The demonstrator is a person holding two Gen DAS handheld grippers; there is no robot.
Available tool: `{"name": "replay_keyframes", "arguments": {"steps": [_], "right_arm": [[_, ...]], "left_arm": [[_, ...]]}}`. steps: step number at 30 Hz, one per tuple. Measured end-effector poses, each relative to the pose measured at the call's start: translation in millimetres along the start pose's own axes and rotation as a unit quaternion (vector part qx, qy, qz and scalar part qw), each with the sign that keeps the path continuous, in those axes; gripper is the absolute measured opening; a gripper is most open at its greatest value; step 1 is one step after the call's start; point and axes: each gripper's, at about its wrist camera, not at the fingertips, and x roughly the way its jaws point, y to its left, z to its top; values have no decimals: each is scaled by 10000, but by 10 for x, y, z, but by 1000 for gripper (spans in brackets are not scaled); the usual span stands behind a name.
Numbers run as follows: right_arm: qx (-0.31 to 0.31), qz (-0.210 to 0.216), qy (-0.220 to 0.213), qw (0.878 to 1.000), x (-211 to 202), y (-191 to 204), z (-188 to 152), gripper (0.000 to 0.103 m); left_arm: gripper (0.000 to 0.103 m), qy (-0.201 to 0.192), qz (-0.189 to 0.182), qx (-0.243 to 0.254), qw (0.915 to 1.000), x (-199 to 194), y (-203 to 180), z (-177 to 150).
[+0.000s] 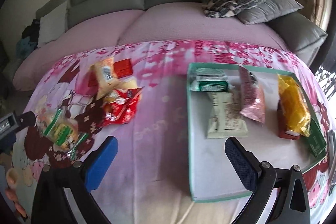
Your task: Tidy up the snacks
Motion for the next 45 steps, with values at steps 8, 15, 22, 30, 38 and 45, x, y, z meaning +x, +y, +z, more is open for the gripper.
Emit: {"name": "replay_keyframes", "arguments": {"steps": [8, 15, 22, 30, 38, 45], "right_arm": [[-471, 193, -37, 9987, 27, 443, -76, 103], [-854, 613, 57, 9944, 151, 836, -152, 103], [-1243, 741, 200, 9893, 332, 1094, -210, 103], [-1791, 964, 164, 9790, 474, 1440, -231, 103], [-2124, 1137, 139, 9705, 653, 1700, -155, 103], [-2163, 1444, 302, 9651, 804, 1740, -129, 94]], "left_arm": [[99, 100, 133, -598, 9981, 55, 511, 96], [99, 418, 23, -744, 9963, 277, 668, 95], [99, 815, -160, -662, 9943, 529, 641, 68], [99, 1011, -254, -946, 9900, 673, 786, 109], [99, 1161, -382, -1106, 9863, 799, 854, 159], [99, 1197, -407, -1180, 9849, 842, 877, 185]]}}
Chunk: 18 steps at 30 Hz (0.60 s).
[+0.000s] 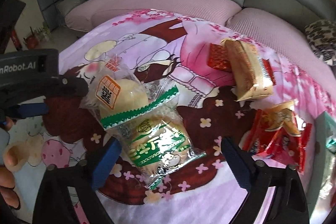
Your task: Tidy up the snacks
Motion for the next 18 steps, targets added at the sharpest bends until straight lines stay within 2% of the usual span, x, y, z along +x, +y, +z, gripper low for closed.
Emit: {"name": "replay_keyframes", "arguments": {"steps": [3, 9, 11, 13, 18], "right_arm": [[63, 223, -49, 9997, -14, -46, -6, 89], [20, 373, -72, 9993, -49, -51, -9, 76], [28, 416, -79, 9991, -52, -46, -14, 70], [54, 445, -93, 9990, -70, -46, -14, 59], [91, 414, -71, 9991, -93, -53, -29, 56]], "left_arm": [[99, 20, -38, 8, 10000, 5, -13, 0], [99, 30, -76, 11, 10000, 5, -35, 2], [99, 31, -70, 6, 10000, 6, -30, 2], [99, 26, -67, 3, 10000, 4, -33, 5], [99, 36, -76, 3, 10000, 0, -30, 6]]}}
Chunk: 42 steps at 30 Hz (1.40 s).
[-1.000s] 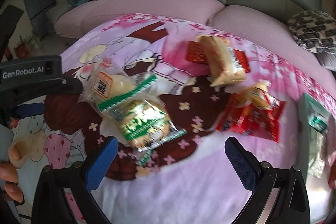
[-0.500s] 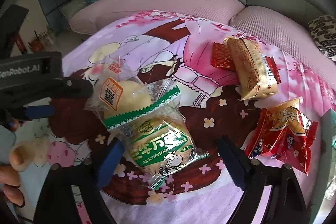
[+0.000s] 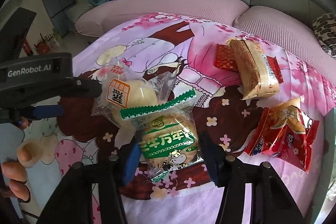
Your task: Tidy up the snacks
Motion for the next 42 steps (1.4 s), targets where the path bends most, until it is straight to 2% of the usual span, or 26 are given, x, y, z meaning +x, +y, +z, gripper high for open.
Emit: {"name": "replay_keyframes", "arguments": {"steps": [11, 23, 26, 30, 36, 38, 42], "right_arm": [[459, -255, 166, 9985, -75, -146, -62, 56], [1238, -778, 368, 9886, -245, -516, -207, 56], [1373, -861, 429, 9858, -292, -591, -250, 56], [1495, -907, 465, 9835, -339, -654, -304, 56], [1616, -924, 473, 9814, -423, -717, -380, 56], [1654, -926, 473, 9807, -441, -730, -397, 56], [1712, -878, 456, 9802, -454, -754, -395, 56]], "left_arm": [[99, -96, -159, 159, 9997, -55, -67, -15], [99, -266, -259, 1128, 9929, -66, -503, -108], [99, -216, -284, 1280, 9911, -13, -591, -135], [99, -93, -132, 1436, 9895, 94, -679, -178], [97, -38, 67, 1248, 9921, 219, -679, -174], [91, -44, -13, 1199, 9928, 216, -675, -171], [87, -39, -34, 1169, 9931, 220, -678, -186]]}}
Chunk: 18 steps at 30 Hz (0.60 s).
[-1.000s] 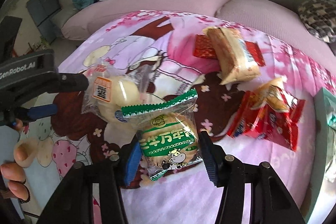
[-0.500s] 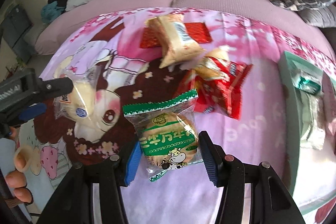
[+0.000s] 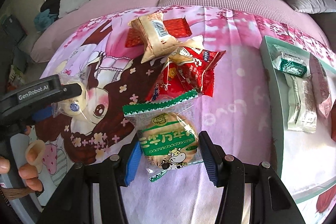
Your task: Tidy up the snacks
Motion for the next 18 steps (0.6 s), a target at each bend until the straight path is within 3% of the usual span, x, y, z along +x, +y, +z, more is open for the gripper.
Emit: {"name": "replay_keyframes", "arguments": {"steps": [3, 4, 18], "right_arm": [[16, 27, -14, 10000, -22, -11, -11, 56], [22, 41, -25, 10000, -35, -16, -15, 56], [20, 195, -274, 9994, -317, -34, -82, 56]], "left_arm": [[79, -43, -44, -54, 10000, -23, 16, 0], [71, -60, -73, -67, 9999, -31, 16, 1], [66, -327, -36, -259, 9991, -258, 72, -24]]}}
